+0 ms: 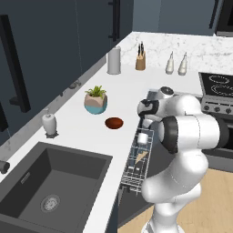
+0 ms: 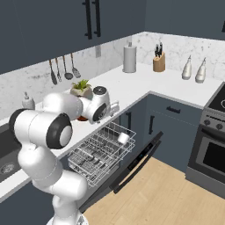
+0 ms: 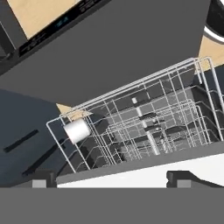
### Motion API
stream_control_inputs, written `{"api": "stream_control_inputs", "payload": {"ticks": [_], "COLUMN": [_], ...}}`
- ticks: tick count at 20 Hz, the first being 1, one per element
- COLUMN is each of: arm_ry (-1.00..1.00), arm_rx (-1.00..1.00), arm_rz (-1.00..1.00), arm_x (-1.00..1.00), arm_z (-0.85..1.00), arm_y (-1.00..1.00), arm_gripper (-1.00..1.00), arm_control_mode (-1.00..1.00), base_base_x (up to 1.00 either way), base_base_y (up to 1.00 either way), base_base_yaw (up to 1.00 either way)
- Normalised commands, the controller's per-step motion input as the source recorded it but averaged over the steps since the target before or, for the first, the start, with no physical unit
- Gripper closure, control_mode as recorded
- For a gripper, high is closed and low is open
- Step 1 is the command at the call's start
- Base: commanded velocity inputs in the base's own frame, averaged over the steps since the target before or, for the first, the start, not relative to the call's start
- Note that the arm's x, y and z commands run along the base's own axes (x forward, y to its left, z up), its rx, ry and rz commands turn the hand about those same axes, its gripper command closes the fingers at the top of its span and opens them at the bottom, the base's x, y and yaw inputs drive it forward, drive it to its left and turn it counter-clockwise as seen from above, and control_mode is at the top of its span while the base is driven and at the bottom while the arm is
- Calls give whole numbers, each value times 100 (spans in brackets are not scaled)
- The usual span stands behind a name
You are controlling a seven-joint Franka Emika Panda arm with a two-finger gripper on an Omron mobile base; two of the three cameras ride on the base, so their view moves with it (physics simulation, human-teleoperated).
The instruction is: Pick up the cup and bowl from the counter, place them in the dishwasher, and close the dishwasher door.
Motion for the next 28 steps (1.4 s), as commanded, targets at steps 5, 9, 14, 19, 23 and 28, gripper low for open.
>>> {"api": "stream_control_inputs", "payload": {"ticks": [5, 9, 14, 19, 23, 28], "arm_ry": [2, 0, 0, -1, -3, -9], "arm_rx": [-3, 0, -3, -13, -24, -31], "arm_rz": [30, 42, 53, 55, 38, 33], "arm_x": [2, 16, 31, 43, 43, 25], "arm_z": [25, 14, -1, -21, -17, -25], "arm_y": [69, 45, 29, 14, 31, 37], "arm_gripper": [-100, -100, -100, -100, -100, -100], "arm_control_mode": [-100, -100, -100, -100, -100, -100], "base_base_x": [0, 0, 0, 0, 0, 0], "base_base_y": [0, 0, 0, 0, 0, 0], "base_base_yaw": [0, 0, 0, 0, 0, 0]}}
